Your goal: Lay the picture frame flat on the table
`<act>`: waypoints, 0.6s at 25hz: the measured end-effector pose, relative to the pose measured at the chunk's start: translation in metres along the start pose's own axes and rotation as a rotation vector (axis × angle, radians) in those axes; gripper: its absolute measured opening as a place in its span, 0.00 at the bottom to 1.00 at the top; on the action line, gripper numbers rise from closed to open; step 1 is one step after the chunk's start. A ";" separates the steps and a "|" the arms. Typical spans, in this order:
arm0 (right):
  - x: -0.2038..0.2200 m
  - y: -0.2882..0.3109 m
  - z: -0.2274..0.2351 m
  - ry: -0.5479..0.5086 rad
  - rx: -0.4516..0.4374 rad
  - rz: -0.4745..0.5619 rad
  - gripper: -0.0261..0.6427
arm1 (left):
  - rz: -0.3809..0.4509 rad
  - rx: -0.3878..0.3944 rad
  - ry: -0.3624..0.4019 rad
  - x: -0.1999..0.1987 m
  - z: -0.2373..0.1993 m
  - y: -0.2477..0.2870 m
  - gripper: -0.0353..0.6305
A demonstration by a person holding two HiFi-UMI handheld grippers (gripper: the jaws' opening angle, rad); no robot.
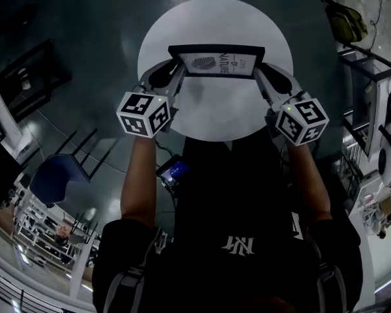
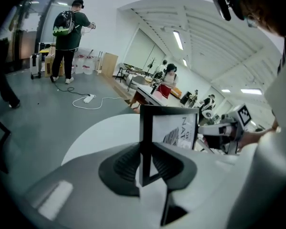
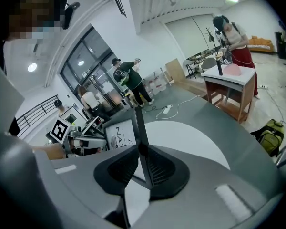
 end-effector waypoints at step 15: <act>0.019 0.052 0.025 0.061 0.014 -0.023 0.12 | -0.015 -0.029 0.026 0.011 -0.028 0.030 0.17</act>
Point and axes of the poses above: the fingertips, and each gripper's own axes: y forward along the fingers, z to its right, x out of its underside, the point moved 5 cm from there along -y, backward along the fingers, and after that the axes turned 10 degrees about -z, right-handed, at the moved point
